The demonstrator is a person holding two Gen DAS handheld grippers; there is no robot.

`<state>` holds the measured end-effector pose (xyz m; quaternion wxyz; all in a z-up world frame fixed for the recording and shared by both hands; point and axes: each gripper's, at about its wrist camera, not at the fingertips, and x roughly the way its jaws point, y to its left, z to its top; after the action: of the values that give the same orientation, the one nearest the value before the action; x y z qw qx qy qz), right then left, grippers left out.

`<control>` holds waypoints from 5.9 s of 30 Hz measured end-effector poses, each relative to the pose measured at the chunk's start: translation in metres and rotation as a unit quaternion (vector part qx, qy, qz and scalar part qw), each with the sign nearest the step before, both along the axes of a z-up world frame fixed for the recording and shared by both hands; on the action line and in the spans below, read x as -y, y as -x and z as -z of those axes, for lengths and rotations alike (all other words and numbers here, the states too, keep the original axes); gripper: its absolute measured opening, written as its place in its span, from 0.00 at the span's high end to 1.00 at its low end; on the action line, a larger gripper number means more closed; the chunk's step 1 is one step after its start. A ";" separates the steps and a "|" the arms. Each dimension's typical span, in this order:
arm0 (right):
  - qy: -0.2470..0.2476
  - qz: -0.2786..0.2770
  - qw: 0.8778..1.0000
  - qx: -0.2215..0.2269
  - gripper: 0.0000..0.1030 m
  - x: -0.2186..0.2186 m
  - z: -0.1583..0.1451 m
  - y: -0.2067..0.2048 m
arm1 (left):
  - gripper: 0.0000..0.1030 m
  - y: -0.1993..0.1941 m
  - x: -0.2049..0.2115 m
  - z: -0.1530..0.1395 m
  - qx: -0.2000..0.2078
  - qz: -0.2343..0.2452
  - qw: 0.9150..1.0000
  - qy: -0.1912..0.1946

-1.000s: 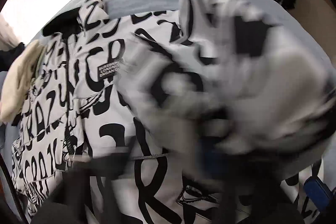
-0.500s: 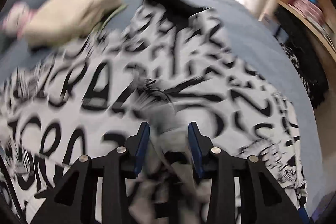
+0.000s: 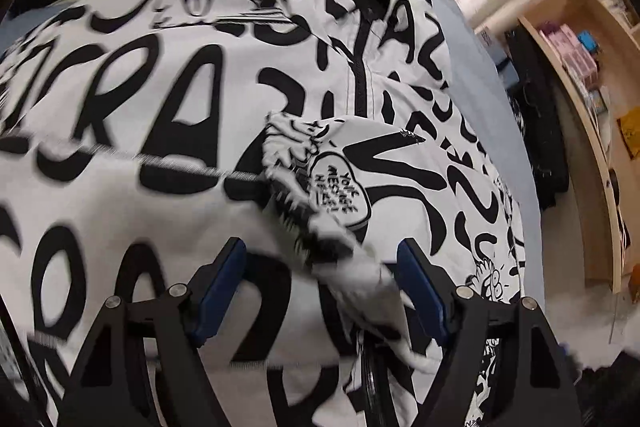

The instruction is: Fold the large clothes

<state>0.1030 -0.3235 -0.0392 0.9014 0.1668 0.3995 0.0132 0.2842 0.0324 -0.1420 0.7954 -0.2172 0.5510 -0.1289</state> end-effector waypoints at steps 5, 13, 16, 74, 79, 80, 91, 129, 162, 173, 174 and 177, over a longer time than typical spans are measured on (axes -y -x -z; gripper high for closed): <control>-0.011 0.033 0.999 -0.040 0.54 0.051 0.010 -0.077 | 0.26 -0.030 0.012 0.004 -0.007 0.045 0.999 -0.006; -0.039 0.046 0.988 -0.145 0.54 0.103 0.081 -0.183 | 0.27 -0.043 0.035 -0.005 0.027 0.093 0.994 -0.051; -0.042 0.047 0.985 -0.161 0.55 0.103 0.096 -0.197 | 0.69 -0.048 0.040 -0.010 0.034 0.088 0.992 -0.082; 0.086 0.063 0.984 -0.143 0.97 0.031 0.088 -0.061 | 0.93 0.020 0.093 0.007 0.073 0.070 0.979 -0.177; 0.068 0.071 0.985 -0.142 0.95 0.032 0.085 -0.062 | 0.93 0.020 0.094 0.005 0.072 0.072 0.979 -0.178; 0.064 0.071 0.985 -0.142 0.93 0.033 0.084 -0.061 | 0.93 0.020 0.095 0.004 0.072 0.071 0.978 -0.181; -0.011 0.074 0.988 -0.132 0.78 0.020 0.068 -0.040 | 0.66 0.038 0.102 -0.016 0.083 0.074 0.976 -0.186; 0.000 -0.095 0.992 -0.082 0.69 -0.186 -0.002 0.047 | 0.49 0.232 -0.094 -0.121 0.117 -0.044 0.973 -0.192; 0.048 -0.290 0.954 -0.062 0.68 -0.511 0.043 -0.044 | 0.48 0.269 -0.470 0.001 0.061 -0.341 0.938 0.032; 0.073 -0.310 0.944 -0.084 0.68 -0.548 0.062 -0.048 | 0.85 0.238 -0.515 0.029 0.063 -0.401 0.912 0.049; 0.074 -0.308 0.945 -0.085 0.68 -0.549 0.063 -0.048 | 0.87 0.235 -0.516 0.033 0.057 -0.403 0.912 0.051; 0.072 -0.307 0.945 -0.089 0.68 -0.553 0.064 -0.047 | 0.94 0.236 -0.519 0.033 0.063 -0.406 0.910 0.051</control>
<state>0.1497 0.2300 -0.1037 0.8238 -0.0292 0.5100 0.2459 0.0484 0.5510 -0.1746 0.8002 -0.4537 0.3564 0.1638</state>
